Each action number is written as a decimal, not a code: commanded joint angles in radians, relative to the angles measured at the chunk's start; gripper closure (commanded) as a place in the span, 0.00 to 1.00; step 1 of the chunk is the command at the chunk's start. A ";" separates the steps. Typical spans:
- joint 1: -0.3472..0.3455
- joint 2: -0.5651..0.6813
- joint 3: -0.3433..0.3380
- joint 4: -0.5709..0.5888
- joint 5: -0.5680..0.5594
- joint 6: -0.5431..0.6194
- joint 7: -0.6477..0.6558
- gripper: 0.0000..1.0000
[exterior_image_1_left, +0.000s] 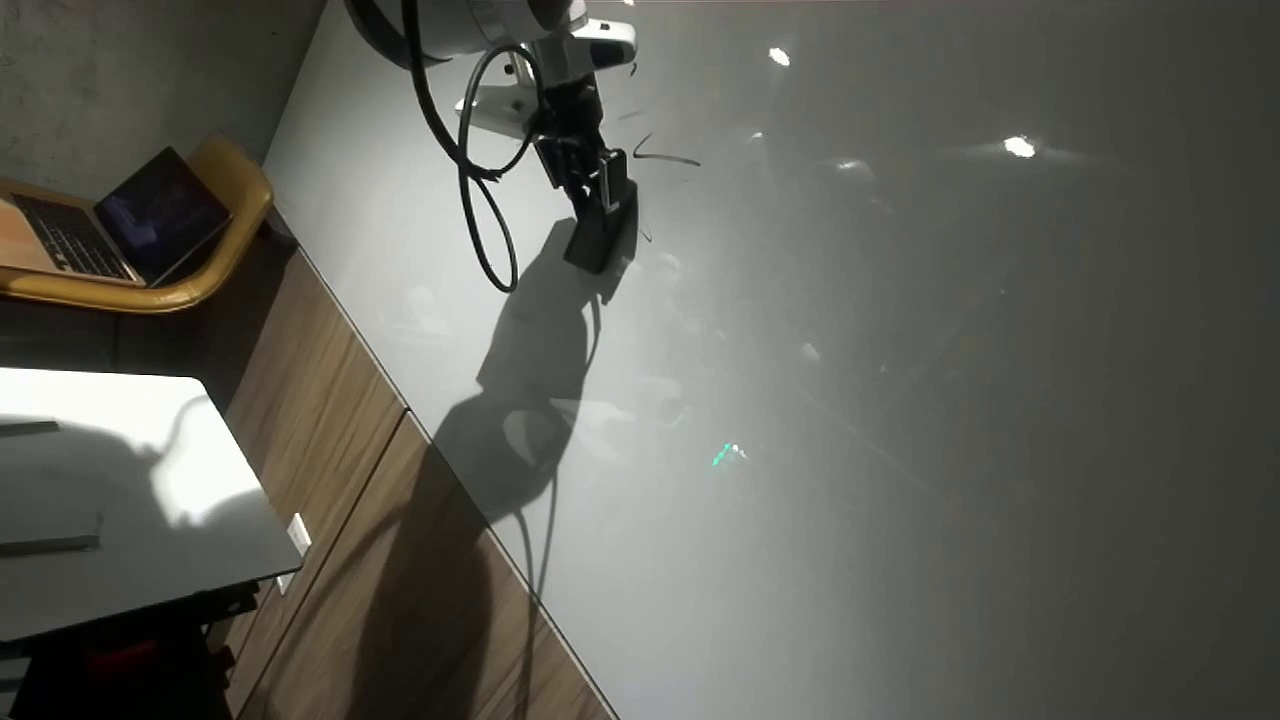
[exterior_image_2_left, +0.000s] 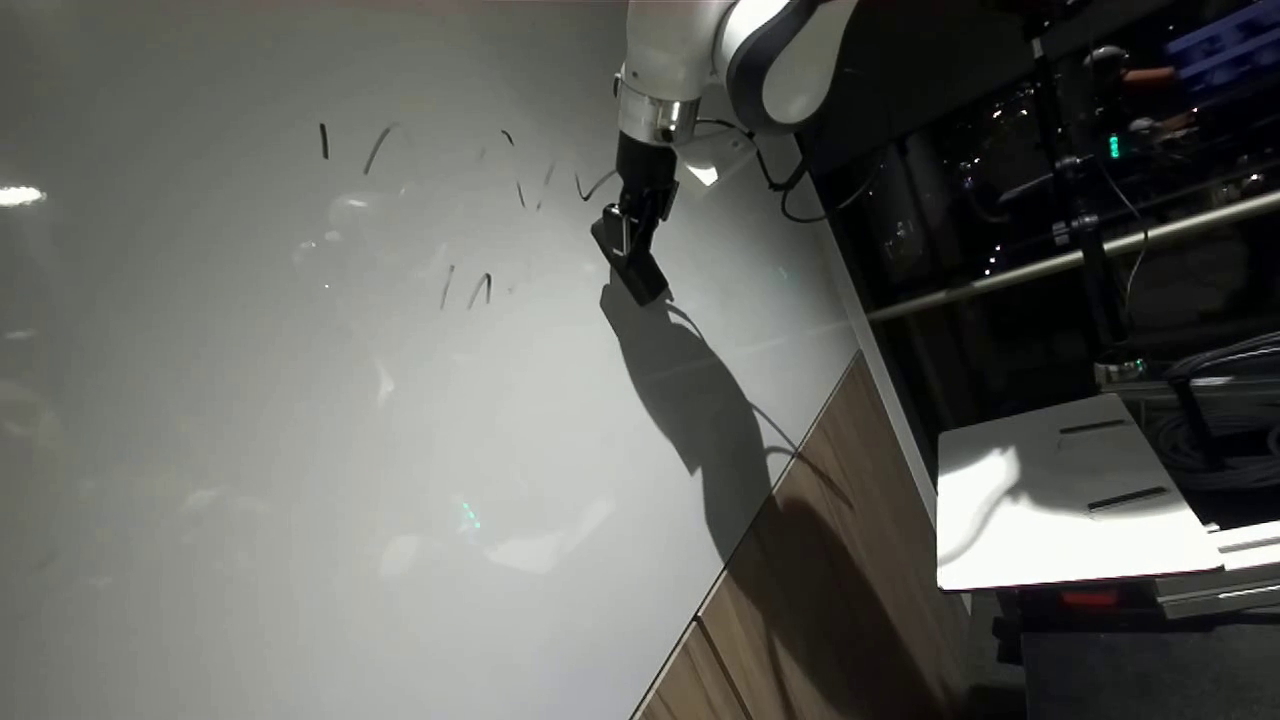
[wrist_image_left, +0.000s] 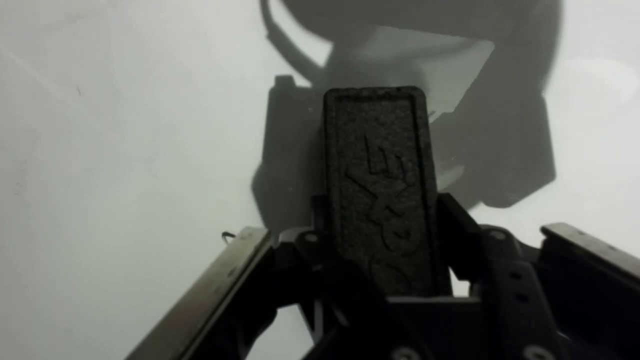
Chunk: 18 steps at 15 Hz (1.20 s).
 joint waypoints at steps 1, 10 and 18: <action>0.035 0.058 0.023 0.133 0.062 -0.058 -0.027 0.71; 0.164 0.131 0.231 0.313 0.032 -0.225 0.116 0.71; 0.236 0.311 0.311 0.490 -0.072 -0.263 0.161 0.71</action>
